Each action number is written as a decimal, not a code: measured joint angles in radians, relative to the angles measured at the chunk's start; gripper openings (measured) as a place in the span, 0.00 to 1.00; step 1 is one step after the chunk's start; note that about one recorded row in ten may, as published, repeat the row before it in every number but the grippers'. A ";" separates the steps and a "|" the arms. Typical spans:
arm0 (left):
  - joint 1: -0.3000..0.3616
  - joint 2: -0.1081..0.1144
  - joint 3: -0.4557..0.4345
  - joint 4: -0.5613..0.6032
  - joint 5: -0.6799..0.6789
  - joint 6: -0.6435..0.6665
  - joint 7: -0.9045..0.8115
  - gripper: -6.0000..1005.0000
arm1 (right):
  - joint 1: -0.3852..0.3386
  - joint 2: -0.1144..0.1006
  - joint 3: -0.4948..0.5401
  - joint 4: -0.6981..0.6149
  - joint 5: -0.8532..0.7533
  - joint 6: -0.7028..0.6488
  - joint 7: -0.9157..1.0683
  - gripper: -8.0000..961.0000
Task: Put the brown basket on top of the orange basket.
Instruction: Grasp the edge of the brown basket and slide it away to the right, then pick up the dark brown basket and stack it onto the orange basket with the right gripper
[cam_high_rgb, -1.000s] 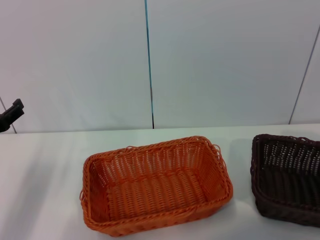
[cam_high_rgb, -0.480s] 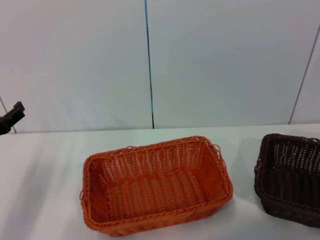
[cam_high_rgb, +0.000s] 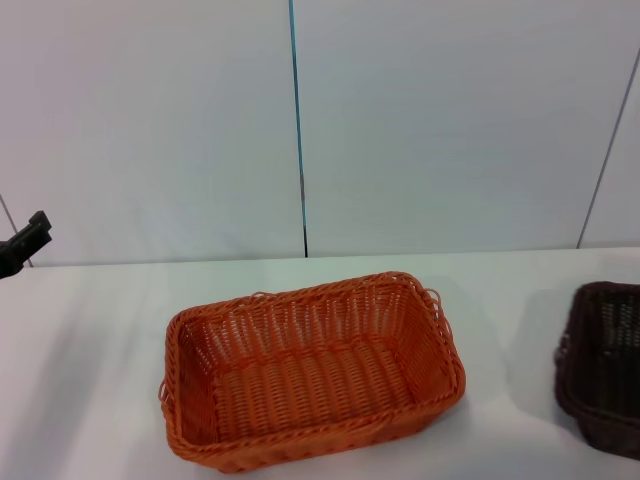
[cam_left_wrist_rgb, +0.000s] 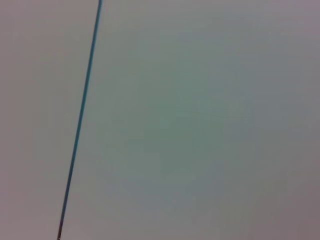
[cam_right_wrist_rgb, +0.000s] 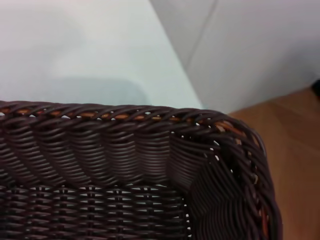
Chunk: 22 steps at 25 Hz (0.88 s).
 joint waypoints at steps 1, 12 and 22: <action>0.000 0.000 0.000 0.000 0.000 0.000 0.000 0.93 | 0.000 -0.007 0.000 0.009 0.000 0.014 0.000 0.21; 0.001 0.000 0.000 0.015 0.000 0.001 0.000 0.93 | 0.061 -0.069 0.014 0.124 0.007 0.174 -0.002 0.18; 0.004 0.000 0.000 0.057 0.000 0.001 0.000 0.93 | 0.151 -0.156 0.033 0.181 0.071 0.327 -0.004 0.14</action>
